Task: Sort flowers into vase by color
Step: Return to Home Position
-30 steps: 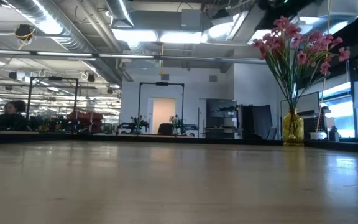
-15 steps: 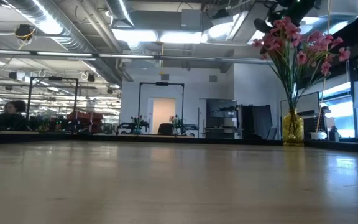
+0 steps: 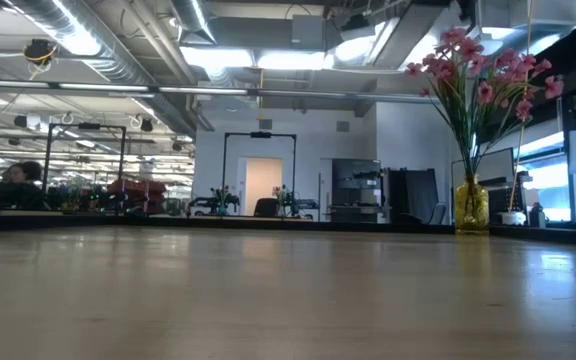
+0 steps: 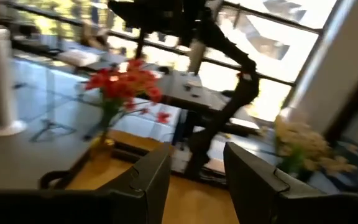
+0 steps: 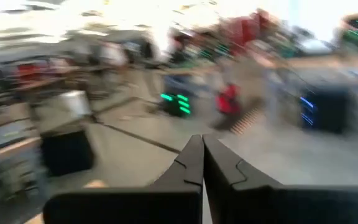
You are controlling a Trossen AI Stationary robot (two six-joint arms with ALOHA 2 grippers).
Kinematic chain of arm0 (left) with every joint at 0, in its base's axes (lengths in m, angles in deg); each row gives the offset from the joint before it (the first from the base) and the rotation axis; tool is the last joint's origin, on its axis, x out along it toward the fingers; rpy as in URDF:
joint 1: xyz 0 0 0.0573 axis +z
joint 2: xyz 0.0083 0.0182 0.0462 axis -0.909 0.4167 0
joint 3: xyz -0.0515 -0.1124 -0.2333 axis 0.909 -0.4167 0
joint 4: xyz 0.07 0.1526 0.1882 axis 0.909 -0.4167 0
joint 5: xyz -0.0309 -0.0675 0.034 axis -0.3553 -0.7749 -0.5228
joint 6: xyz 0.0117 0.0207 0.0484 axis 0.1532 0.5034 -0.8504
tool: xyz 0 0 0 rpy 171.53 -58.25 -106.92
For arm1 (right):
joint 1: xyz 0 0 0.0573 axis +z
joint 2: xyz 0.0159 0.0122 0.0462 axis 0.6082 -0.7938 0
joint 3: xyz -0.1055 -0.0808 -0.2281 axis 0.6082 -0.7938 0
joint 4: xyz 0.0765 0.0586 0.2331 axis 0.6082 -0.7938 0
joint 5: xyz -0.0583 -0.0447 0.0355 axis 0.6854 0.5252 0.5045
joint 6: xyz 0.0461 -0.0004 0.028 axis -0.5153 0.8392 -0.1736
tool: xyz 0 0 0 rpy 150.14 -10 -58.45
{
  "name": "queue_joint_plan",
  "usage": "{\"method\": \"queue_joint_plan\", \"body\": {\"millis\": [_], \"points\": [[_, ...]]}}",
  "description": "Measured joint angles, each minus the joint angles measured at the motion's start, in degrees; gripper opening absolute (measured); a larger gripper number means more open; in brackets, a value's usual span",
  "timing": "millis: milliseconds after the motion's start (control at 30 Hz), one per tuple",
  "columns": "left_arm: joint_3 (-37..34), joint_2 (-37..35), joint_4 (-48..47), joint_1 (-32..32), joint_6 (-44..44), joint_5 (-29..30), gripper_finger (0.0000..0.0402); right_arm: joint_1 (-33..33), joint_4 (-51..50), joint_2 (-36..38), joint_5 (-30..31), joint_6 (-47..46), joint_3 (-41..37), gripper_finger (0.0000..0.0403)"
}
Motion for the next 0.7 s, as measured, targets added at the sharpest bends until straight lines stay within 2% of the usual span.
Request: {"method": "queue_joint_plan", "body": {"millis": [67, 133, 233, 333, 467, 567, 700], "points": [[0.0, -0.02, 0.24, 1.28, -0.06, -4.08, 0.0144, 4.19, 2.06, 0.69, -1.59, 1.04, 0.08, 0.0001], [0.0, 0.01, 0.1, 1.95, 0.74, -3.71, 0.0144, 9.36, 3.81, 0.38, -0.6, 1.03, 0.09, 0.0001], [0.0, 0.12, -0.44, 1.98, 0.75, 1.2, 0.0144, 17.24, 5.07, -1.38, 1.51, 1.64, 0.04, 0.0001], [0.0, 0.11, 0.06, 1.9, 0.16, 9.37, 0.0144, 24.96, 4.96, -3.05, 3.29, 2.73, 0.0, 0.0001], [0.0, 0.11, 1.18, 1.97, 2.37, 16.54, 0.0144, 33.65, 2.09, -4.48, 5.1, 3.55, -0.01, 0.0001], [0.0, 0.11, 2.98, 1.78, 9.83, 17.41, 0.0144, 39.83, 2.56, -5.05, 6.19, 4.44, -1.38, 0.0001], [-1.2, 0.01, 3.81, -1.01, 2.53, 16.96, 0.0144, 47.07, 10.02, -5.02, 10.3, 5.64, -8.18, 0.0001]]}}
